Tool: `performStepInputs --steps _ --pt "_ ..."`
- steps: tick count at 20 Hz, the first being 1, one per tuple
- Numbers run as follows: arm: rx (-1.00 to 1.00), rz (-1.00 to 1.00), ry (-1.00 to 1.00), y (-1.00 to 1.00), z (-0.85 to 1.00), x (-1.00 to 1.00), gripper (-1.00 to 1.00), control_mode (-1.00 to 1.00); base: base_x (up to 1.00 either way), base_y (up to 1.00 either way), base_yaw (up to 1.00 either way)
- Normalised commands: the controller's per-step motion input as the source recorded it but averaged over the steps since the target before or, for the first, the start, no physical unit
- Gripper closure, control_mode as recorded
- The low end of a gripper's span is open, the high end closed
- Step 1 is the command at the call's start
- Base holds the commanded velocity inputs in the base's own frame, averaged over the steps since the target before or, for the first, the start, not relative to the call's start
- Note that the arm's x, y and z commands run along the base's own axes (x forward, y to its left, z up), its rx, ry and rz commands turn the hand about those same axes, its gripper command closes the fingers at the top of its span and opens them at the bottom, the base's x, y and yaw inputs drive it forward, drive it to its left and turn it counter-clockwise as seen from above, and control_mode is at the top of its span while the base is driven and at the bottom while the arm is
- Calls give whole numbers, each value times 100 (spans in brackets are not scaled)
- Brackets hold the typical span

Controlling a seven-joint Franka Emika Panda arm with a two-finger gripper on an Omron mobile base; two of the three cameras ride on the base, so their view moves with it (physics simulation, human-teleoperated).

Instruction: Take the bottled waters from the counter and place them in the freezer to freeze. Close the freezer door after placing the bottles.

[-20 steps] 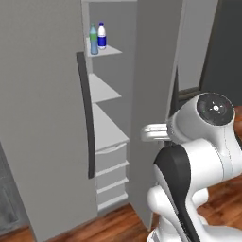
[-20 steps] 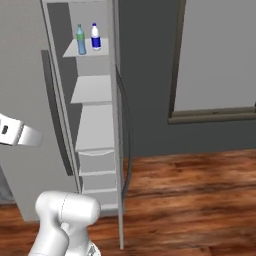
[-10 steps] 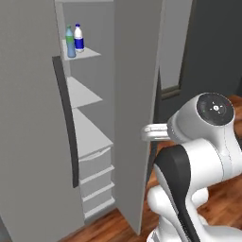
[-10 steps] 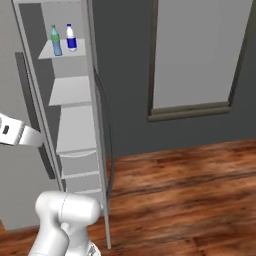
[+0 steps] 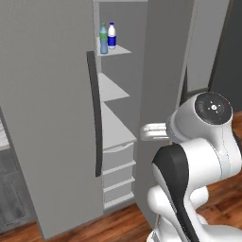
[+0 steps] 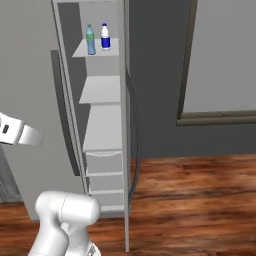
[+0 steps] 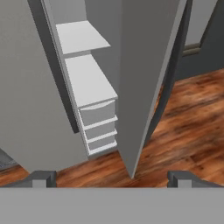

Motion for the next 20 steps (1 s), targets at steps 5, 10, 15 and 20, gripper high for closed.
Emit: performStepInputs --steps 5,10,15,20 --pt "0 0 0 0 0 0 -100 100 0 -6 0" --pt "0 0 0 0 0 0 -100 -100 0 -4 0" --pt "0 0 0 0 0 0 -100 -100 0 0 0" --pt "3 1 -9 -34 1 -34 -100 -100 0 0 0"
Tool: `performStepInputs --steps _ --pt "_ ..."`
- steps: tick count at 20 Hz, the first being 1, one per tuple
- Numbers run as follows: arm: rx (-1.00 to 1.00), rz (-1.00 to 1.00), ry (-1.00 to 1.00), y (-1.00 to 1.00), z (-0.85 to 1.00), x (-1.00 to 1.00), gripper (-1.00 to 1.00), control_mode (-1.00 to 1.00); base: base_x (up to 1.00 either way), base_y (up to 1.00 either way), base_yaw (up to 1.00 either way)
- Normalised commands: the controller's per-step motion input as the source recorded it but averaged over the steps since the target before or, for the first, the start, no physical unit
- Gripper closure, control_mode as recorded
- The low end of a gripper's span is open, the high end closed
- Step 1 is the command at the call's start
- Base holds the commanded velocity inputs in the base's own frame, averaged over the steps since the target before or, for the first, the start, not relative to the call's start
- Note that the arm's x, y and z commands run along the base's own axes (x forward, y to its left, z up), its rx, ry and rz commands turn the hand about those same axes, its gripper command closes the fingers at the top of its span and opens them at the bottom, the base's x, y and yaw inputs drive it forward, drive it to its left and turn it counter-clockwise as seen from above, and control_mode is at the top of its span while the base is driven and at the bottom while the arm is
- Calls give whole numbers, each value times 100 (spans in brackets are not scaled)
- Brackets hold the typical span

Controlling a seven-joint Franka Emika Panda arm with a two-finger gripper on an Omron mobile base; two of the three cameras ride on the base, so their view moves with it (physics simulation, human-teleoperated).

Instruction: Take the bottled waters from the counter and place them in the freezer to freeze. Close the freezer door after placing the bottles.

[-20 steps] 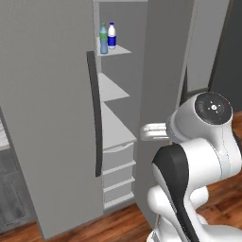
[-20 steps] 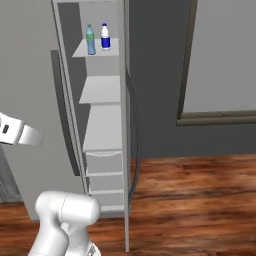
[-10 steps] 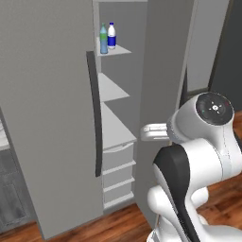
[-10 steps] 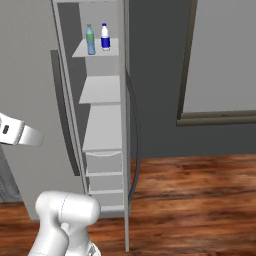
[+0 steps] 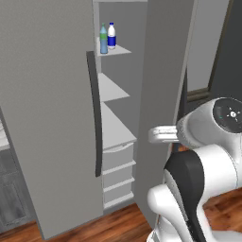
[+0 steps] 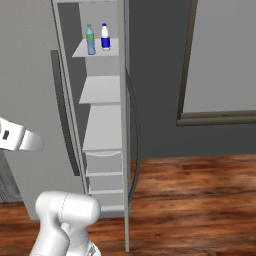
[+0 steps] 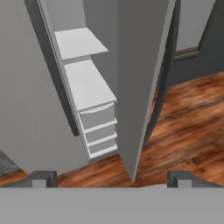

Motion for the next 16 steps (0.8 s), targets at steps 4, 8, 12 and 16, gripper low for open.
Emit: performStepInputs --steps 4,8,12,16 --pt "9 10 -11 -83 0 -23 -100 -100 0 0 0" --pt "21 18 -1 -95 0 -2 -100 -100 0 0 0" --pt "30 17 0 -99 4 0 -100 -100 0 0 0" --pt "32 14 0 -100 4 6 -100 -100 0 0 0"
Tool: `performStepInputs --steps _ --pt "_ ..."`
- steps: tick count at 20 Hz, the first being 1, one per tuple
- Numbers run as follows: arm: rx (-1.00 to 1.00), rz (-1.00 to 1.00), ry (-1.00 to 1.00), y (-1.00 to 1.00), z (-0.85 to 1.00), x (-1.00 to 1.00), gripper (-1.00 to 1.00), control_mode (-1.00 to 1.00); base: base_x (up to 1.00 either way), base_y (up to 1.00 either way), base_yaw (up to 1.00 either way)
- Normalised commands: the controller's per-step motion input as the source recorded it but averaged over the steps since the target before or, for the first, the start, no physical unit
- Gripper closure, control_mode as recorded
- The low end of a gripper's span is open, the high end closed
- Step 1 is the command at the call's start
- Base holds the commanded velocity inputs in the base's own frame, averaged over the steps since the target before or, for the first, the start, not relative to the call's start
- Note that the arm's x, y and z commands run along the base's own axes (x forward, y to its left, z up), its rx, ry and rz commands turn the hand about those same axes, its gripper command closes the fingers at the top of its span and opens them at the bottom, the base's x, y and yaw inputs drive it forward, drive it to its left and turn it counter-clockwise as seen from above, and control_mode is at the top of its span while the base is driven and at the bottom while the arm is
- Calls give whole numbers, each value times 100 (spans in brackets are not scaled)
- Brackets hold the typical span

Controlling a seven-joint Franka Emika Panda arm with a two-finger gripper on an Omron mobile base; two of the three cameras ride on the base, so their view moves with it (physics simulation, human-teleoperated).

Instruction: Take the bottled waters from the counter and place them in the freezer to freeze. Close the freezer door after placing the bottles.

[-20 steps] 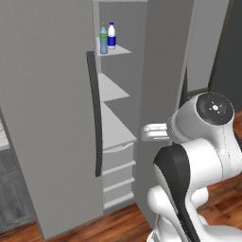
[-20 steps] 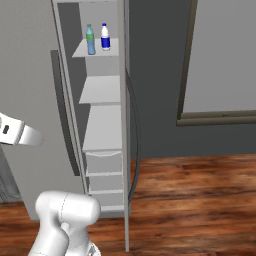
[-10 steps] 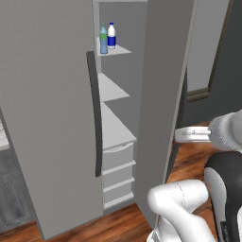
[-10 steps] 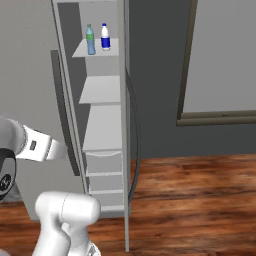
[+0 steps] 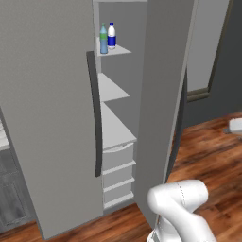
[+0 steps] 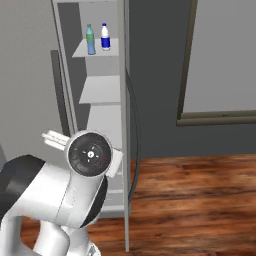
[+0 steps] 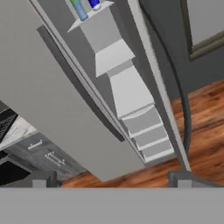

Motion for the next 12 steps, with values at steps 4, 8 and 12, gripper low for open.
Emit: performStepInputs --steps 4,8,12 --pt "23 14 1 -90 0 30 -100 -100 0 0 0" --pt "15 8 13 -35 -24 89 -100 -100 0 0 0" --pt "15 6 9 -21 -25 100 -100 -100 0 0 0"
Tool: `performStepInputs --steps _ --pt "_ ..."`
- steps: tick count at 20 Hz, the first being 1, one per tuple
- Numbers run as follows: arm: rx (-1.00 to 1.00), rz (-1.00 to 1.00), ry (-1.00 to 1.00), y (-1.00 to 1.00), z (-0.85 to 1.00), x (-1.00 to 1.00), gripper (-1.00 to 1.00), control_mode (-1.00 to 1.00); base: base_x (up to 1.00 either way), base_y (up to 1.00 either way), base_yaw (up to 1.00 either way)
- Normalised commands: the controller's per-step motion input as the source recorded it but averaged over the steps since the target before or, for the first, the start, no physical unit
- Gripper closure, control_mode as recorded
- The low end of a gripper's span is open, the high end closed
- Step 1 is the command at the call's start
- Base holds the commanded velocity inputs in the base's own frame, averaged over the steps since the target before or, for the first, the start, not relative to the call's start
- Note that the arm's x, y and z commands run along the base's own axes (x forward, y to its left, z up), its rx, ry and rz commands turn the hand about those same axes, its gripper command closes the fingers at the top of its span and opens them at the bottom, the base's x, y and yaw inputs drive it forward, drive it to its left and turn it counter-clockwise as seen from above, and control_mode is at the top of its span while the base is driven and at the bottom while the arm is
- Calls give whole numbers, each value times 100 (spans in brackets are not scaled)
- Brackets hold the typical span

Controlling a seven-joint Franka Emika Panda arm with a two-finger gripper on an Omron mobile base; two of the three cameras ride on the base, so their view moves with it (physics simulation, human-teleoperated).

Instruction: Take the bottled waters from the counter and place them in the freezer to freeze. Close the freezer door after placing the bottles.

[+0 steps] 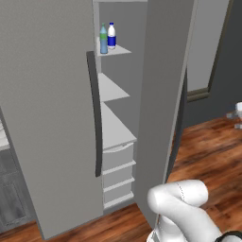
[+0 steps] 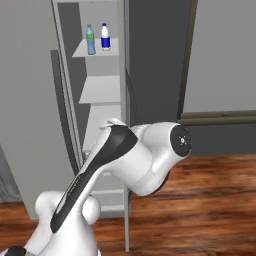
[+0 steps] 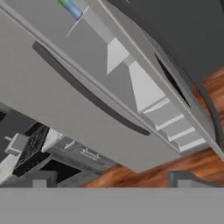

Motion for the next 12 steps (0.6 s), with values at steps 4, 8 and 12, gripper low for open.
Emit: performStepInputs --steps 4,8,12 --pt "15 6 4 -9 -14 100 -100 -100 0 0 0" --pt "6 18 0 0 -11 94 -100 -100 0 0 0" --pt "0 21 0 0 -15 92 -100 -100 0 0 0"
